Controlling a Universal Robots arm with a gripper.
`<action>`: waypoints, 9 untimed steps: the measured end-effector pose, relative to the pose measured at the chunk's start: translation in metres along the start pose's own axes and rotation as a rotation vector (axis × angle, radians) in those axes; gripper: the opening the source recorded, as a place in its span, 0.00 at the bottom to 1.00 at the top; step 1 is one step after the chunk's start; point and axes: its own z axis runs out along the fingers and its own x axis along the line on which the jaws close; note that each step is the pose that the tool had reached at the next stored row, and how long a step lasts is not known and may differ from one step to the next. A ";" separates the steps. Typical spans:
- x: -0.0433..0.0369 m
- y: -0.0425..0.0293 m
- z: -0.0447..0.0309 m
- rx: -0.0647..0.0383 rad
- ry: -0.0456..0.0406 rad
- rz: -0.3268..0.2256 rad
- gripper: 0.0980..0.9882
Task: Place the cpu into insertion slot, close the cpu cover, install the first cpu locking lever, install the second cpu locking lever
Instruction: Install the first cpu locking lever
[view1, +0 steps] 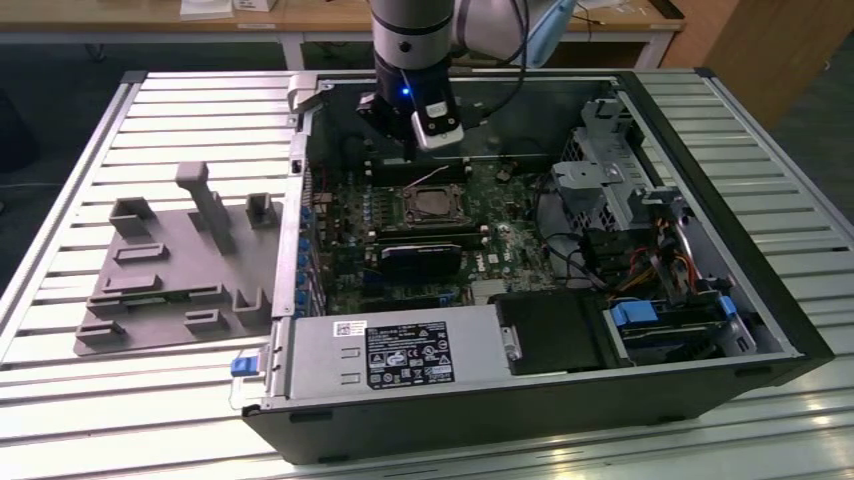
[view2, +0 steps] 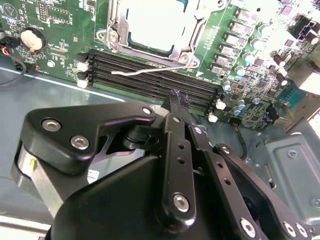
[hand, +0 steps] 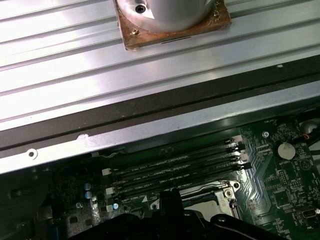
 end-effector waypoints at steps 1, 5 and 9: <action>0.0000 0.0000 0.0000 0.000 -0.0001 0.000 0.00; 0.0001 -0.0003 0.0006 -0.002 -0.0081 -0.002 0.00; 0.0002 -0.0004 0.0010 -0.018 -0.0672 -0.016 0.00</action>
